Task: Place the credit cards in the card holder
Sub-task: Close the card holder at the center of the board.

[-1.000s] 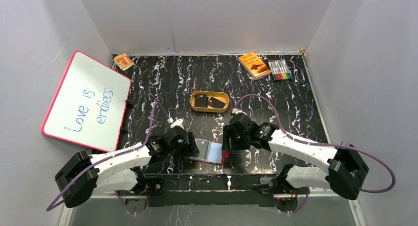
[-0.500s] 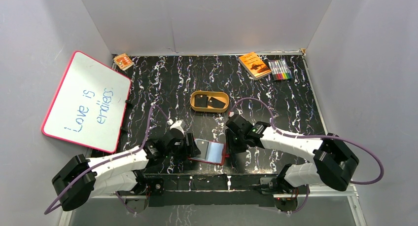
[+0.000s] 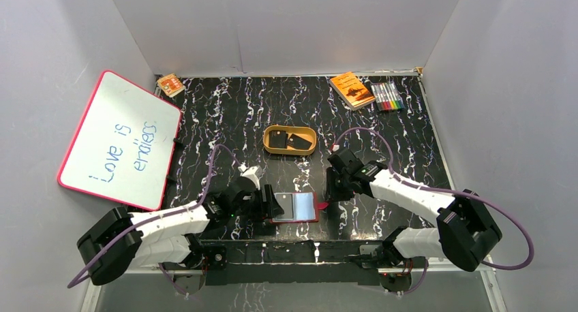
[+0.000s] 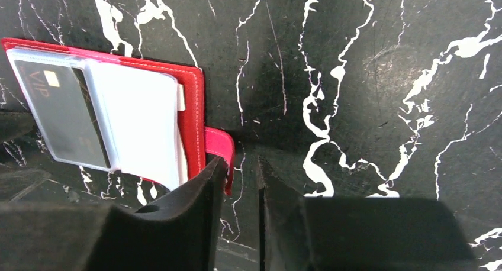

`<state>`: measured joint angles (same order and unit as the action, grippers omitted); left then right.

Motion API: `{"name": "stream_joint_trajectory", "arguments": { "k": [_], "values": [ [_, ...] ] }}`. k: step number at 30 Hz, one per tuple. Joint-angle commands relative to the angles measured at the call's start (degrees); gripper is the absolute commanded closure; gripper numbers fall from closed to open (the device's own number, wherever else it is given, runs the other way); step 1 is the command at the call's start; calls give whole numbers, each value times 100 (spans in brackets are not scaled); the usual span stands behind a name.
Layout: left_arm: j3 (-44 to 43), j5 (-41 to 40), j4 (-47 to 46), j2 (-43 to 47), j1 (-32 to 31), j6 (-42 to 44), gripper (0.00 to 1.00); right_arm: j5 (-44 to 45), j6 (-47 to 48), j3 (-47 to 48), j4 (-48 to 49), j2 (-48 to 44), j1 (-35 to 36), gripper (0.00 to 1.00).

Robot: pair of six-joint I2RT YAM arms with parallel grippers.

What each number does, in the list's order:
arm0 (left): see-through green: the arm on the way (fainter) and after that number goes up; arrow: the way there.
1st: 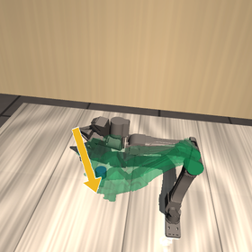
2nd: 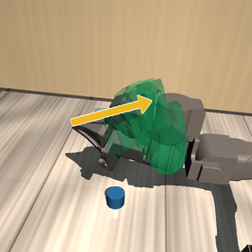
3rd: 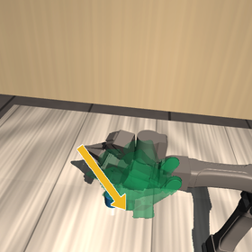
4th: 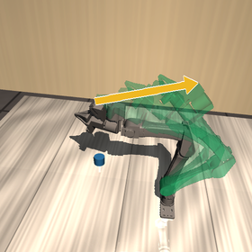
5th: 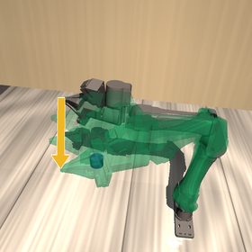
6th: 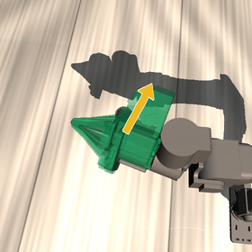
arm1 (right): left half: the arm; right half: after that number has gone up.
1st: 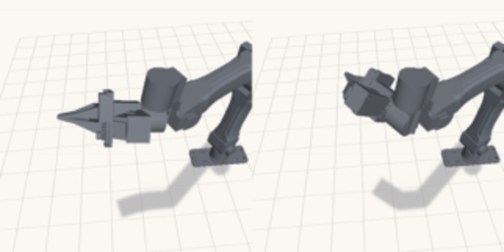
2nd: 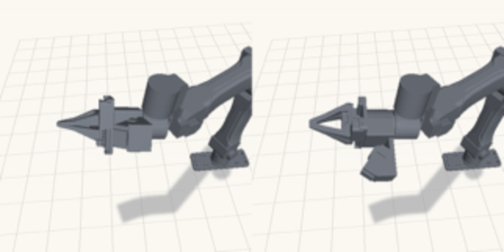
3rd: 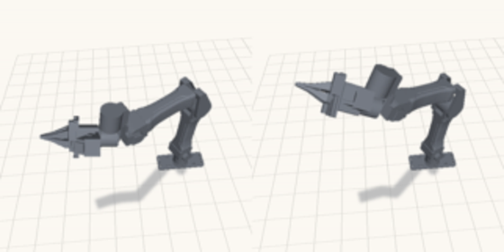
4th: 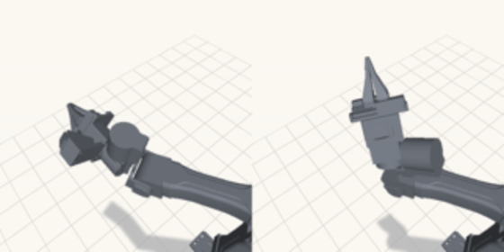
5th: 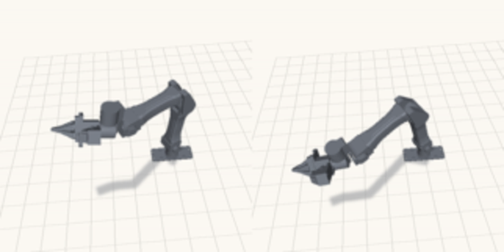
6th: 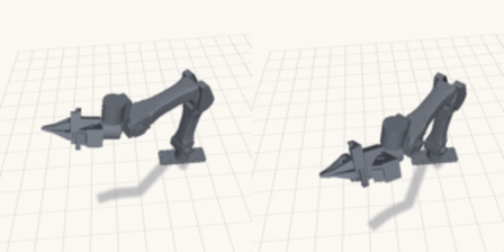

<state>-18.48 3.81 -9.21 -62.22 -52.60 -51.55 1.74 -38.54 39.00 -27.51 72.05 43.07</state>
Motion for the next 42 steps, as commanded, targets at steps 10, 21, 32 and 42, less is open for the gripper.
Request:
{"name": "stream_joint_trajectory", "arguments": {
  "k": [10,21,32,42],
  "values": [
    [90,-680,120,372,30,-302,38,-771,256,98,121,-216,-80,49],
    [360,-743,361,942,37,-428,37,-605,122,58,275,183,-85,59],
    [333,-806,455,941,39,-454,38,-478,103,31,105,20,-79,92],
    [248,-1180,1079,1035,37,-591,40,-486,166,91,-17,-353,-84,100]
  ]
}}
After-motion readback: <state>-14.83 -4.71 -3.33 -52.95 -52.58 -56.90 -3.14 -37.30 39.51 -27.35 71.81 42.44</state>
